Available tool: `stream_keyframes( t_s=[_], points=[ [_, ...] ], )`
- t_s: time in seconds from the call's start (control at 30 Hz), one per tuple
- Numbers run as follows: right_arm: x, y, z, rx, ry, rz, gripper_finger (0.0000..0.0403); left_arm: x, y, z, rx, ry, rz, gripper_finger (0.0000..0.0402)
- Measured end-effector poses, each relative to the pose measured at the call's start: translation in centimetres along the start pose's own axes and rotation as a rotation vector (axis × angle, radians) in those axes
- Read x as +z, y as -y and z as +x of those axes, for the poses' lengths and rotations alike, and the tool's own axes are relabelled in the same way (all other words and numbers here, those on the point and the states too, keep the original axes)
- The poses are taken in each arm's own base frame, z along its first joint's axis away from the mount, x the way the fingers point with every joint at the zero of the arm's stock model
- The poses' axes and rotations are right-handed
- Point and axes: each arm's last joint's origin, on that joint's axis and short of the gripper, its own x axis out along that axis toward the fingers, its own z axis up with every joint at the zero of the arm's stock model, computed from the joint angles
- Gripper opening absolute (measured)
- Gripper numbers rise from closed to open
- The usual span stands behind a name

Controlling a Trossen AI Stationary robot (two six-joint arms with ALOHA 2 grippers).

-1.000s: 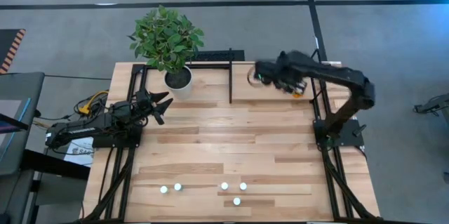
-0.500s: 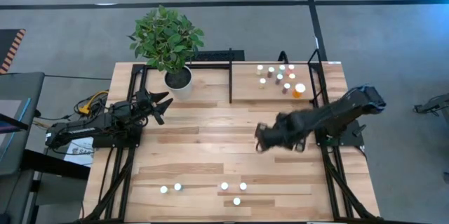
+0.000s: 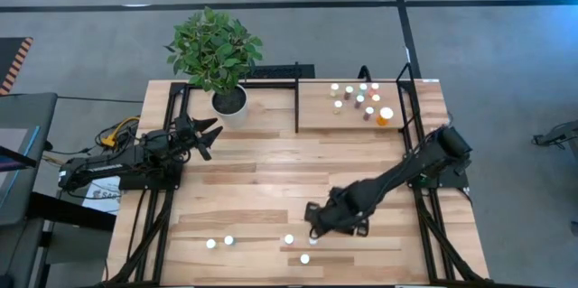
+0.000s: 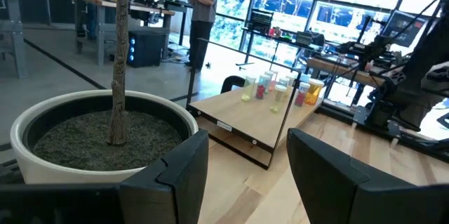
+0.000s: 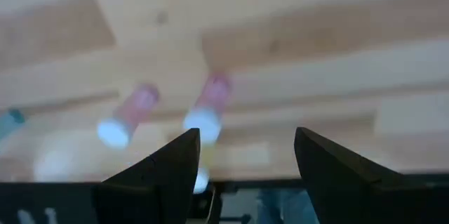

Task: Pick and place medicine bottles onto shelf by color
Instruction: Put the right pink pill bottle on the shelf

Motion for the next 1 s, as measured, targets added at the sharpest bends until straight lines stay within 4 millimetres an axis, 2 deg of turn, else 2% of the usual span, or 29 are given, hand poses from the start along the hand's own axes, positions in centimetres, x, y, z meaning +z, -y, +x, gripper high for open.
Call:
stream_keyframes(
  t_s=[0.2, 0.4, 0.53, 0.7, 1.0],
  points=[
    [-4.0, -1.4, 1.2, -0.032, 0.013, -0.05, 0.0255, 0.0, 0.0, 0.0, 0.0, -0.001, 0.0, 0.0181],
    [-5.5, -3.4, 2.3, -0.078, 0.062, -0.173, 0.0255, 0.0, 0.0, 0.0, 0.0, 0.0, 0.0, 0.0181],
    [-5.2, -4.5, 3.3, -0.124, 0.064, -0.267, 0.0255, 0.0, 0.0, 0.0, 0.0, 0.0, 0.0, 0.0181],
    [-4.1, -4.7, 4.0, -0.238, 0.031, -0.275, 0.0255, 0.0, 0.0, 0.0, 0.0, 0.0, 0.0, 0.0181],
    [-4.3, -4.8, 4.4, -0.199, 0.065, -0.339, 0.0255, 0.0, 0.0, 0.0, 0.0, 0.0, 0.0, 0.0181]
  ],
)
